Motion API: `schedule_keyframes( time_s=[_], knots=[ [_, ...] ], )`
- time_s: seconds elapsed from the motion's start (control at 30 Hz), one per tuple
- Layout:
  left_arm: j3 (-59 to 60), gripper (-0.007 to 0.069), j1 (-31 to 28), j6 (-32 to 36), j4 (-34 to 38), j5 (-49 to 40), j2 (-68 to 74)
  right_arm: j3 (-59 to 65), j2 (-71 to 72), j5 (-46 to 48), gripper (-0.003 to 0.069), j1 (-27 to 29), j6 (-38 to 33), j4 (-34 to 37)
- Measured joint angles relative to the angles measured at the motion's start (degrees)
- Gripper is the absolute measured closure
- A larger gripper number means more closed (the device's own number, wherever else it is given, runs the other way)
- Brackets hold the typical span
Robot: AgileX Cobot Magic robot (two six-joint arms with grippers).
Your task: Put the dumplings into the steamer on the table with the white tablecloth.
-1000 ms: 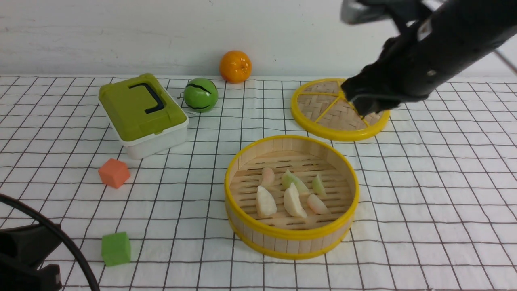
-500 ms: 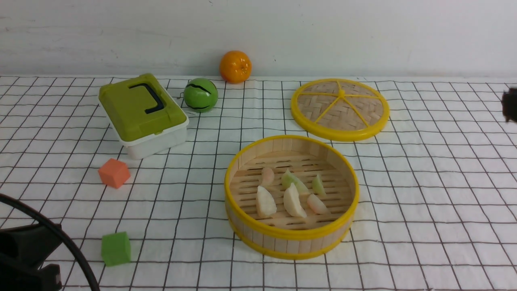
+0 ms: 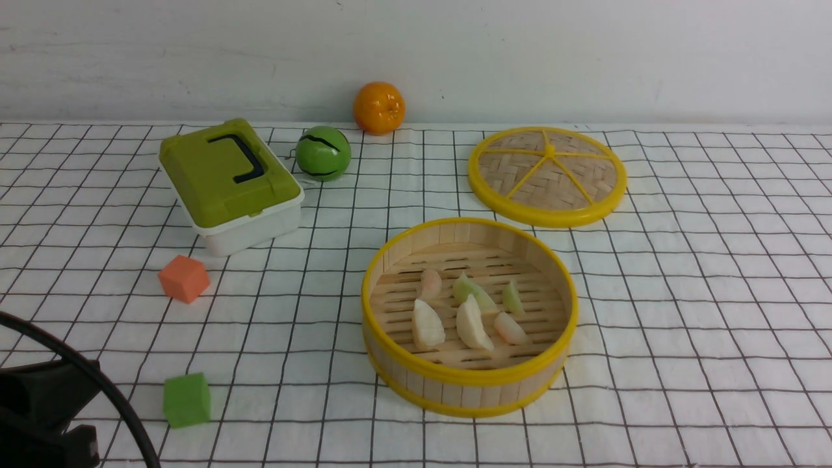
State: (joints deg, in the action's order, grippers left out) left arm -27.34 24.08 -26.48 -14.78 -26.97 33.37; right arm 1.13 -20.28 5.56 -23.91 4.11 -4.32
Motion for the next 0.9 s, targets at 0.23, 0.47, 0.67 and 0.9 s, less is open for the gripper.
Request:
schedule_keyframes(
  time_s=[0.23, 0.47, 0.67, 0.9],
  knots=[
    [0.0, 0.0514, 0.0, 0.0, 0.0, 0.0, 0.0, 0.4, 7.7, 0.7, 0.0671, 1.9, 0.2, -0.6],
    [0.0, 0.0510, 0.0, 0.0, 0.0, 0.0, 0.0, 0.4, 20.1, 5.5, 0.0669, 14.4, 0.2, 2.8],
    [0.0, 0.0503, 0.0, 0.0, 0.0, 0.0, 0.0, 0.4, 20.9, 11.1, 0.0667, 23.3, 0.2, 5.6],
    [0.0, 0.0496, 0.0, 0.0, 0.0, -0.1, 0.0, 0.1, 20.9, 16.0, 0.0663, 24.6, 0.2, 6.0]
  ],
)
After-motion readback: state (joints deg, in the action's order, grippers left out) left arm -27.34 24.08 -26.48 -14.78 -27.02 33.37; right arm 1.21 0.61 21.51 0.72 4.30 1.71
